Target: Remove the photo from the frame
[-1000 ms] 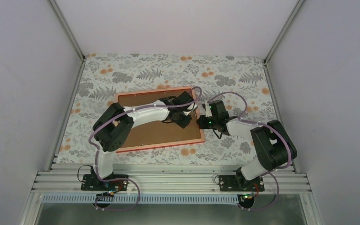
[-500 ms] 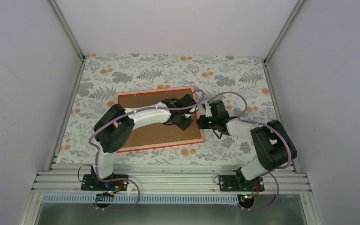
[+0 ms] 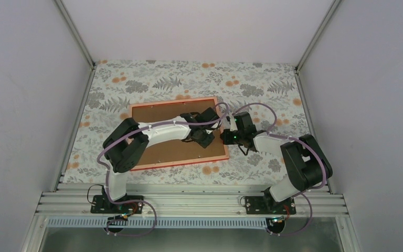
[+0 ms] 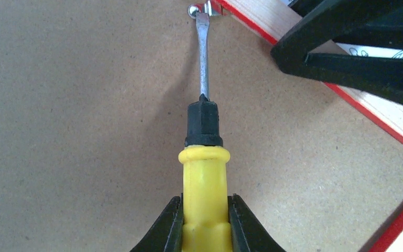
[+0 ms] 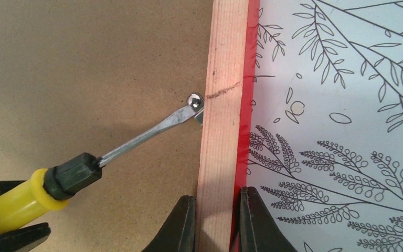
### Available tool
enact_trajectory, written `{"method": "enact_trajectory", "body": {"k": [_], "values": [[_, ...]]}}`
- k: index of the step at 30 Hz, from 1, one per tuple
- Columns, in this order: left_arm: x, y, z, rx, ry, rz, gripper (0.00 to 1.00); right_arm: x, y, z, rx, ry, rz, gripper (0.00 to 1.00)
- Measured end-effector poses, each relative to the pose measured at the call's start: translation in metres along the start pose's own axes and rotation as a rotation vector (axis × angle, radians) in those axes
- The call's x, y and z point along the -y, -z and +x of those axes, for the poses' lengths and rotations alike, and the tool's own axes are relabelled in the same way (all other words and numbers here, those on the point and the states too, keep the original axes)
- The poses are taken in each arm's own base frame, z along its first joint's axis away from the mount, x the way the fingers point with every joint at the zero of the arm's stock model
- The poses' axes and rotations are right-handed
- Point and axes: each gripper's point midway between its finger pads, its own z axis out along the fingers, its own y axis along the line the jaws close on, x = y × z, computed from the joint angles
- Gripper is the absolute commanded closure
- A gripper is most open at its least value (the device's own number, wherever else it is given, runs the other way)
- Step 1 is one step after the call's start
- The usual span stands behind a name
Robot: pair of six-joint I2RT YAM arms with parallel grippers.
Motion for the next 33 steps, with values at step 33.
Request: {"method": "enact_trajectory", "body": {"k": [33], "values": [[-0.009,0.01,-0.012,0.051,0.067,0.016,0.98,0.0,-0.003,-0.006,0.002,0.008,0.004,0.96]]}}
